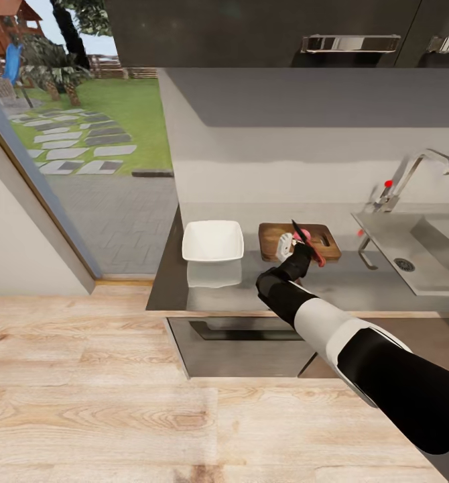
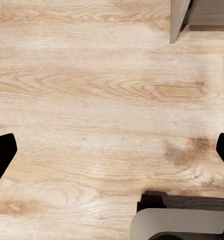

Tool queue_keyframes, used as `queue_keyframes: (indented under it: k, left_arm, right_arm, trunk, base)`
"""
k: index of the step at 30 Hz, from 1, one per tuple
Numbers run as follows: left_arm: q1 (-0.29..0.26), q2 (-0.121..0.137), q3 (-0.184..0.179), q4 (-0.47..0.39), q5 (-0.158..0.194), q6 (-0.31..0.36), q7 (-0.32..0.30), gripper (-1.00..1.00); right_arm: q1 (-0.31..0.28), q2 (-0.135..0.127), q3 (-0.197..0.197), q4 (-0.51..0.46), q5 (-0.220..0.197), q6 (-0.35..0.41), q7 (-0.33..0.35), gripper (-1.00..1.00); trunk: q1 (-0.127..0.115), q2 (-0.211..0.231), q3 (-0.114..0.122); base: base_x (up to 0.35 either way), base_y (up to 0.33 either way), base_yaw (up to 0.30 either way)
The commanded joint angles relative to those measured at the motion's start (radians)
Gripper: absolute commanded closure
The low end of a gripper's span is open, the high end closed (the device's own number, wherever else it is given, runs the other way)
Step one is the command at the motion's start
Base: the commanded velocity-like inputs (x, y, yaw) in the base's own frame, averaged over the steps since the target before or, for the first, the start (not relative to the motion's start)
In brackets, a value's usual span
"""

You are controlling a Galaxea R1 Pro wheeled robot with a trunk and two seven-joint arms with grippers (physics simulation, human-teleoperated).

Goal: In the kitchen, take the Vidalia onion out of the sink, dice it on the chopping board with the paring knife, put the diced onion into the bowl on the countertop, then place both the paring knife and the chopping board into the sink.

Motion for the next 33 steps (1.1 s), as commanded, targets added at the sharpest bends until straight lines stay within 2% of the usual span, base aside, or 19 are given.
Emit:
queue_keyframes:
  k: [1, 16, 28, 33]
  left_arm:
    - [-0.002, 0.0, -0.002, 0.004, 0.006, -0.006, -0.003, -1.0]
    - [-0.002, 0.0, -0.002, 0.004, 0.006, -0.006, -0.003, -1.0]
    - [-0.002, 0.0, -0.002, 0.004, 0.006, -0.006, -0.003, -1.0]
    - [-0.002, 0.0, -0.002, 0.004, 0.007, -0.006, -0.003, -1.0]
  right_arm:
    - [-0.001, 0.0, 0.003, 0.001, 0.0, 0.004, -0.001, 1.0]
    - [-0.001, 0.0, 0.004, 0.001, 0.0, 0.004, 0.0, 1.0]
    - [-0.001, 0.003, 0.004, 0.002, -0.003, 0.003, 0.001, 1.0]
    - [-0.001, 0.002, 0.004, 0.004, -0.003, 0.002, 0.0, 1.0]
  trunk:
    - [0.0, -0.001, -0.001]
    - [0.0, -0.001, -0.002]
    - [0.0, -0.001, -0.019]
    - [0.0, -0.001, -0.019]
  base:
    - [0.064, 0.0, 0.0]
    - [0.041, 0.0, 0.0]
    - [0.0, 0.0, 0.0]
    - [0.0, 0.0, 0.0]
